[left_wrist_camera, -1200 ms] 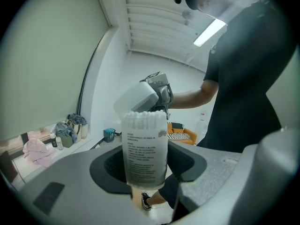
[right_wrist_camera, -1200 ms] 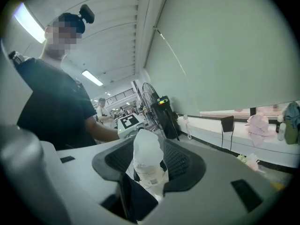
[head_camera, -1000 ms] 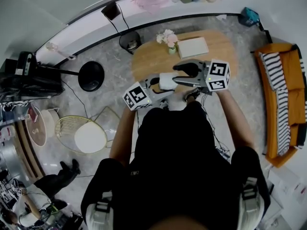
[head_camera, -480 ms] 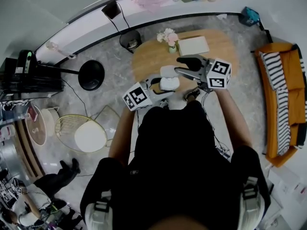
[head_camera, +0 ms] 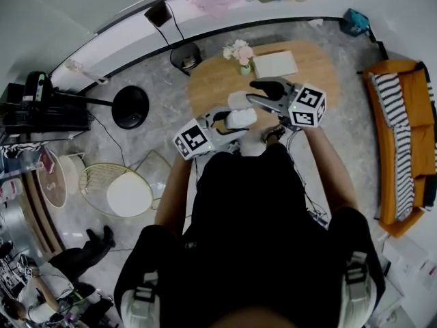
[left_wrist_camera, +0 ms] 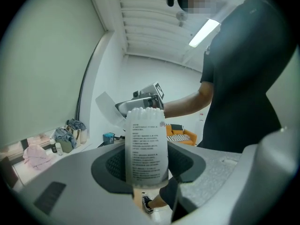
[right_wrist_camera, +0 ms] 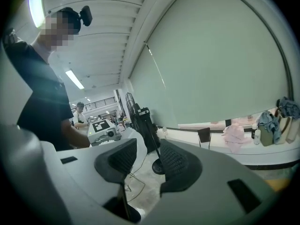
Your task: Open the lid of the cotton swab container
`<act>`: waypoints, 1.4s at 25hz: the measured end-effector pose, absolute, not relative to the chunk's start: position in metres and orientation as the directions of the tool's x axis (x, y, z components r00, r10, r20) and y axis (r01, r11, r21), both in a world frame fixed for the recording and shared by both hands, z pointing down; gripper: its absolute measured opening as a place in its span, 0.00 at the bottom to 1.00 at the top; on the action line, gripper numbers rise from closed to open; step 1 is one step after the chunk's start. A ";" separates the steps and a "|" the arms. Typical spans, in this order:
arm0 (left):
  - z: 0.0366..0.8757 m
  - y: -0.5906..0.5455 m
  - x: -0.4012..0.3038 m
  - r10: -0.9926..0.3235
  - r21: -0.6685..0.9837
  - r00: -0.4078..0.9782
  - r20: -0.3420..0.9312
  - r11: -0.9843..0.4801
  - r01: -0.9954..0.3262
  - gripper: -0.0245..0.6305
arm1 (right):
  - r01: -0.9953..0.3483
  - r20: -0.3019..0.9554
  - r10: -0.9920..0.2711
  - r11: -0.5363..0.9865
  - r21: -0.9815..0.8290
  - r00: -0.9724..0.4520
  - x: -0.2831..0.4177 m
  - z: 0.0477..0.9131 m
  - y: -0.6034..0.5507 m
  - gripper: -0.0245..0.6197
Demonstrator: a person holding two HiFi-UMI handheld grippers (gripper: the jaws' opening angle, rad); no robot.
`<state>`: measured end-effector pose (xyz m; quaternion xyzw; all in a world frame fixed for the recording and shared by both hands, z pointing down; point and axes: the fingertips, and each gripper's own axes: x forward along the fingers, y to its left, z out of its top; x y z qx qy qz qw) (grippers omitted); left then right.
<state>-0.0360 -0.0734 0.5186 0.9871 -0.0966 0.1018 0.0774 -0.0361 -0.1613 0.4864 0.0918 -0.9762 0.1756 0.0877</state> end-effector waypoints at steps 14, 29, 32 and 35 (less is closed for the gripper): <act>0.512 -0.085 -0.057 -0.224 0.214 0.968 0.114 -0.946 -0.244 0.34 | -0.229 0.204 -0.180 0.941 -0.250 -0.962 -0.031 0.465 -0.147 0.23; 0.514 -0.085 -0.071 -0.272 0.252 0.954 0.129 -0.921 -0.296 0.34 | -0.312 0.304 -0.252 0.935 -0.168 -0.919 -0.026 0.514 -0.108 0.03; 0.514 -0.084 -0.069 -0.273 0.247 0.953 0.131 -0.922 -0.298 0.34 | -0.317 0.302 -0.256 0.933 -0.172 -0.918 -0.023 0.516 -0.105 0.03; 0.512 -0.084 -0.071 -0.284 0.247 0.951 0.126 -0.919 -0.307 0.34 | -0.308 0.305 -0.248 0.936 -0.168 -0.920 -0.023 0.517 -0.103 0.03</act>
